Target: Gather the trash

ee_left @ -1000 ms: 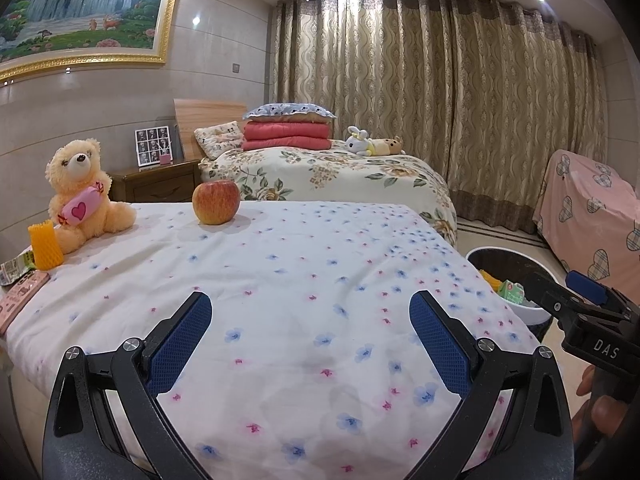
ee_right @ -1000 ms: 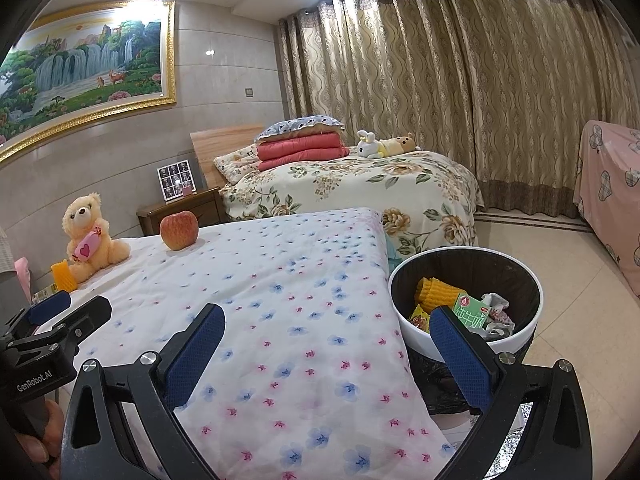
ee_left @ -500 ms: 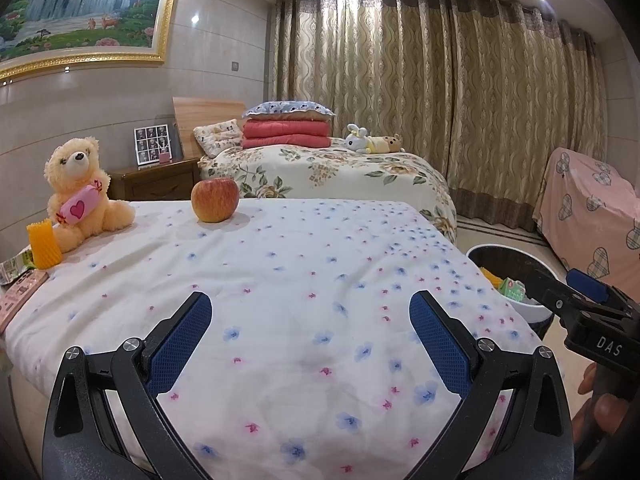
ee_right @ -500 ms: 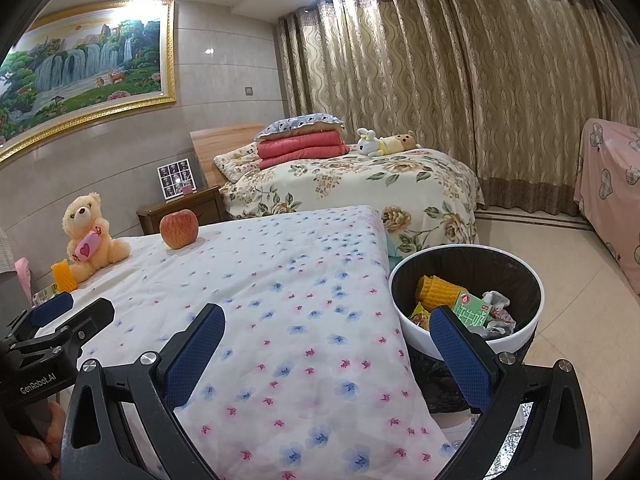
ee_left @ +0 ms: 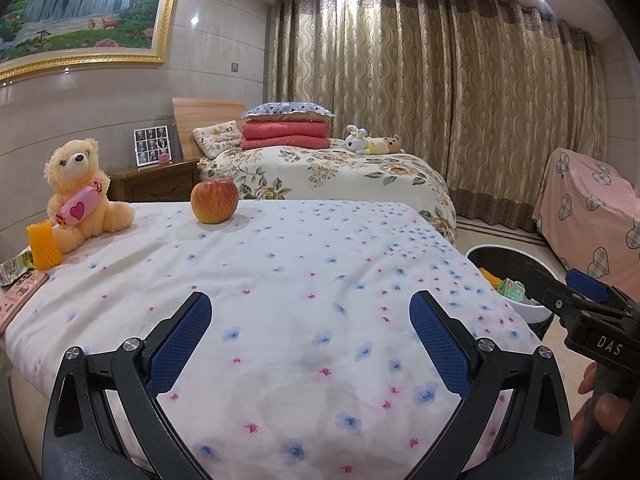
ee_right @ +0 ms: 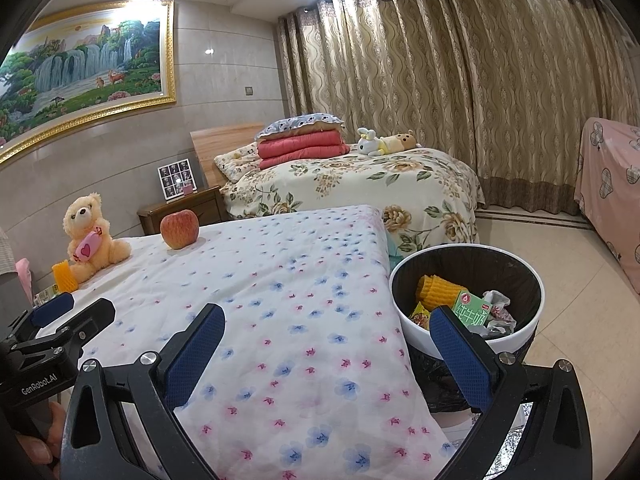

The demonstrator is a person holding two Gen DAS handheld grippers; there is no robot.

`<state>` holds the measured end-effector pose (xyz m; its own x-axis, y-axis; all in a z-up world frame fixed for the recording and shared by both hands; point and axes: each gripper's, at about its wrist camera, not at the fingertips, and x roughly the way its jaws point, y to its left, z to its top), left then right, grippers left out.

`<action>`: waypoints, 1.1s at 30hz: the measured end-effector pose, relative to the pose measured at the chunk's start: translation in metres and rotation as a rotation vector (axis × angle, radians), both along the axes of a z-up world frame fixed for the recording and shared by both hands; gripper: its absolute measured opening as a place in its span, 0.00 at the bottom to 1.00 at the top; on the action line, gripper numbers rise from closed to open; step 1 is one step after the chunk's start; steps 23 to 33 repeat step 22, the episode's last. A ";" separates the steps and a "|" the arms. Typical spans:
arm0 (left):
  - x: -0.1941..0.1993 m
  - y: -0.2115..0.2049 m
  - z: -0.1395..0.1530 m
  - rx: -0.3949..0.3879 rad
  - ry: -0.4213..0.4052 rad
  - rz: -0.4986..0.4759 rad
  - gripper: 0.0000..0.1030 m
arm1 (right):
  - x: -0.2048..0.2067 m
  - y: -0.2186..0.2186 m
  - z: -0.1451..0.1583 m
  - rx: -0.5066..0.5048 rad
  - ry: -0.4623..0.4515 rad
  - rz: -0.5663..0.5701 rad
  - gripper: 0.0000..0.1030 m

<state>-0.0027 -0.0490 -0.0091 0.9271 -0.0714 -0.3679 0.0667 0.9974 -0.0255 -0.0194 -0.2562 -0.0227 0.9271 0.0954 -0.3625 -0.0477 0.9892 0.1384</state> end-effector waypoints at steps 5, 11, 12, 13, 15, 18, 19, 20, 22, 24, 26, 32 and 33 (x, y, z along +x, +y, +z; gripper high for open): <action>0.001 0.000 0.000 -0.001 0.001 -0.003 0.99 | 0.000 0.000 0.000 0.000 0.001 0.000 1.00; 0.003 0.000 0.000 -0.002 0.009 -0.007 0.99 | 0.002 0.002 0.000 0.005 0.013 0.003 1.00; 0.004 0.000 0.000 -0.005 0.009 -0.008 0.99 | 0.002 0.002 0.000 0.006 0.015 0.004 1.00; 0.004 0.000 0.000 -0.006 0.008 -0.008 0.99 | 0.002 0.003 0.000 0.007 0.016 0.004 1.00; 0.005 0.001 0.000 -0.006 0.009 -0.008 1.00 | 0.003 0.003 0.000 0.009 0.019 0.003 1.00; 0.005 0.001 0.000 -0.008 0.010 -0.009 1.00 | 0.004 0.001 0.001 0.018 0.023 0.005 1.00; 0.006 0.001 0.000 -0.009 0.013 -0.009 1.00 | 0.005 0.001 0.002 0.019 0.025 0.005 1.00; 0.008 0.002 0.000 -0.011 0.017 -0.009 1.00 | 0.006 0.000 0.002 0.020 0.026 0.006 1.00; 0.011 0.003 -0.001 -0.016 0.026 -0.009 1.00 | 0.007 -0.001 0.002 0.025 0.030 0.008 1.00; 0.011 0.003 -0.001 -0.016 0.026 -0.009 1.00 | 0.007 -0.001 0.002 0.025 0.030 0.008 1.00; 0.011 0.003 -0.001 -0.016 0.026 -0.009 1.00 | 0.007 -0.001 0.002 0.025 0.030 0.008 1.00; 0.011 0.003 -0.001 -0.016 0.026 -0.009 1.00 | 0.007 -0.001 0.002 0.025 0.030 0.008 1.00; 0.011 0.003 -0.001 -0.016 0.026 -0.009 1.00 | 0.007 -0.001 0.002 0.025 0.030 0.008 1.00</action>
